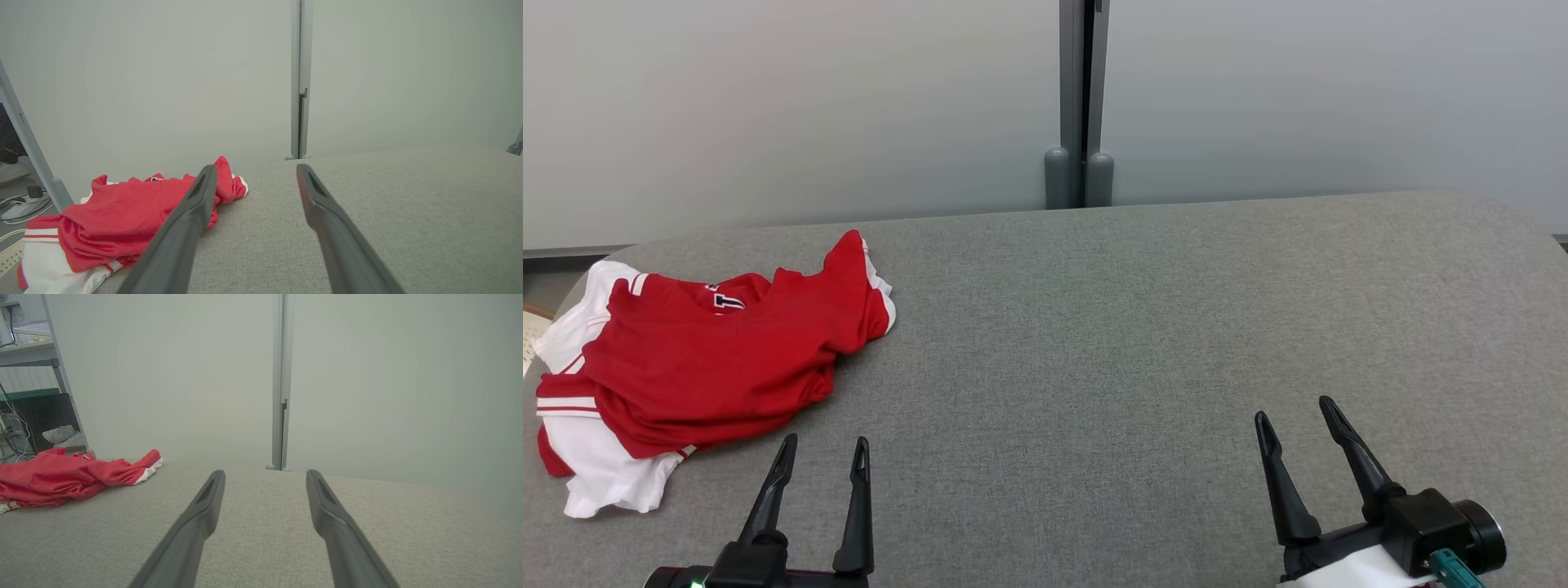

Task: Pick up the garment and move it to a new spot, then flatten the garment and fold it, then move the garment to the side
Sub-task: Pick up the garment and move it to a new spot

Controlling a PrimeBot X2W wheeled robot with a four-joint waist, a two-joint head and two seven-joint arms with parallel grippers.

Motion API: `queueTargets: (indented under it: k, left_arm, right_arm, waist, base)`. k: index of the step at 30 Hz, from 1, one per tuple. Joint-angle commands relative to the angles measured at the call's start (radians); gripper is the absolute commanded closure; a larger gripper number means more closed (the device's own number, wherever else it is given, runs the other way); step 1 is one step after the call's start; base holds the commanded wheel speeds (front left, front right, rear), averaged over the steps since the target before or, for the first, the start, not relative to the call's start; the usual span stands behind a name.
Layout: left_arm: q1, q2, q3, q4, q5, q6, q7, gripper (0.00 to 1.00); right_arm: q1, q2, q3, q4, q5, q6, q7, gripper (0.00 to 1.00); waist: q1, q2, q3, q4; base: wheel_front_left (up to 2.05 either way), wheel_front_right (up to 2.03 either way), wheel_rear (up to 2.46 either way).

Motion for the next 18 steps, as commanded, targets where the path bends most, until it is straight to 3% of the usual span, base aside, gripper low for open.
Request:
queueTargets:
  k: [1, 18]
  left_arm:
    - [0.010, 0.004, 0.000, -0.003, 0.001, 0.002, -0.002, 0.00]
    - [-0.004, 0.005, -0.011, 0.009, 0.003, 0.007, -0.002, 0.00]
  right_arm:
    - [0.007, -0.005, 0.002, 0.001, -0.006, 0.000, -0.006, 0.00]
    - [0.013, -0.005, -0.002, 0.005, -0.003, 0.000, -0.006, 0.00]
  waist:
    - [-0.0001, 0.0000, 0.001, 0.001]
    - [-0.0001, 0.0000, 0.008, 0.021]
  base:
    - [0.00, 0.00, 0.00]
    - [0.00, 0.00, 0.00]
